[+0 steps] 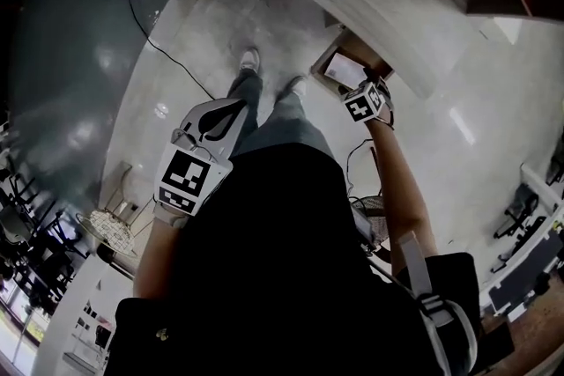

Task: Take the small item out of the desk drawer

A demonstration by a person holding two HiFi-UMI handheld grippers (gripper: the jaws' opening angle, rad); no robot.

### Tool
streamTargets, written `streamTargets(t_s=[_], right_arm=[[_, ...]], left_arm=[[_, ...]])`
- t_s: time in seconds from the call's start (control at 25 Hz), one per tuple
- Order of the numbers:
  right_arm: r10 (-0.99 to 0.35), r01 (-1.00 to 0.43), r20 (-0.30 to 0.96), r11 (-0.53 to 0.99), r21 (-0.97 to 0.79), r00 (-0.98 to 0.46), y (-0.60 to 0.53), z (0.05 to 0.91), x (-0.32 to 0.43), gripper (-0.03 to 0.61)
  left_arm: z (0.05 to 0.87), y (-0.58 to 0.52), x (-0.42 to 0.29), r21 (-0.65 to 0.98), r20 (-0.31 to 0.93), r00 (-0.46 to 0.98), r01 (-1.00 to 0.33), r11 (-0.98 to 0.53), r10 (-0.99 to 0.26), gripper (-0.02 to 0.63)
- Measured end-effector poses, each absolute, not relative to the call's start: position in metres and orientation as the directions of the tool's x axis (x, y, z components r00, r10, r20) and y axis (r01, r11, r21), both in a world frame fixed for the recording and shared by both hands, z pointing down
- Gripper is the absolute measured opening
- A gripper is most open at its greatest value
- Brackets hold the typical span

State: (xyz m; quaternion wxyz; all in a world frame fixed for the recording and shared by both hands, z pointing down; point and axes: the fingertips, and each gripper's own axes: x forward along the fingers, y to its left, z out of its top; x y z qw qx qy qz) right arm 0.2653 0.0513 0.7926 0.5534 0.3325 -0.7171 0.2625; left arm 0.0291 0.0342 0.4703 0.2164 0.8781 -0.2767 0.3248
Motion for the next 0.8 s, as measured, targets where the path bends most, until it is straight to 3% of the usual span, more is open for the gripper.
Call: streamTargets(t_s=[0.28, 0.8], right_arm=[[-0.114, -0.703, 0.987, 0.712, 0.002, -0.113, 0.055, 0.831, 0.273, 0.376], [-0.101, -0.667, 0.994, 0.743, 0.052, -0.035, 0.049, 0.872, 0.284, 0.404]], left_arm=[[0.48, 0.038, 0.021, 0.207, 0.707, 0.6, -0.682, -0.701, -0.375, 0.009], [0.49, 0.036, 0.021, 0.221, 0.73, 0.577, -0.705, -0.674, -0.365, 0.009]])
